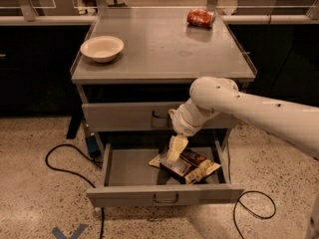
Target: Pick brown chip bag from middle drawer and place on counter
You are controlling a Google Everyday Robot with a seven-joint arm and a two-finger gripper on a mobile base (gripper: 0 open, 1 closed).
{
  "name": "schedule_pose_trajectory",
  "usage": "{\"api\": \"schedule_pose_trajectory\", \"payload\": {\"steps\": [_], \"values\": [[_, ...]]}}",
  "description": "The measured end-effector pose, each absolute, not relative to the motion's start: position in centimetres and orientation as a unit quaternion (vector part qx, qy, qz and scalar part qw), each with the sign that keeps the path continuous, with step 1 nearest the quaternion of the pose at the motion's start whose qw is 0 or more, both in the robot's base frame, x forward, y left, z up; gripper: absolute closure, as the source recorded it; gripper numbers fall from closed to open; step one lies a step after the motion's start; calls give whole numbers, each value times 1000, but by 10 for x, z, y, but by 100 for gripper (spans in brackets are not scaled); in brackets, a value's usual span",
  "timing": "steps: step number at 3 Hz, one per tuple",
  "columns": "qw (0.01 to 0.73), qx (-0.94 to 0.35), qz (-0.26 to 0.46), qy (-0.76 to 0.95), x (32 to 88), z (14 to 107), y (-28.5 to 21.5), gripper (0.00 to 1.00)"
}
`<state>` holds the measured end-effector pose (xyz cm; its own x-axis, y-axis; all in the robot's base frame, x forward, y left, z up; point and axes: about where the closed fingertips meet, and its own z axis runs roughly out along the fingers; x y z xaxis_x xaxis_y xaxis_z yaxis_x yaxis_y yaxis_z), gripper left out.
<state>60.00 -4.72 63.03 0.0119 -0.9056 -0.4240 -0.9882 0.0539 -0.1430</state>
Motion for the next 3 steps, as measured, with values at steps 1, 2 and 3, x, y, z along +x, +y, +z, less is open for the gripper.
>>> {"api": "schedule_pose_trajectory", "payload": {"steps": [1,2,3], "values": [[207,-681,100,696,600,630,-47,0],[208,-666,83,712,600,646,-68,0],[220,-630,40,743,609,696,-111,0]]}}
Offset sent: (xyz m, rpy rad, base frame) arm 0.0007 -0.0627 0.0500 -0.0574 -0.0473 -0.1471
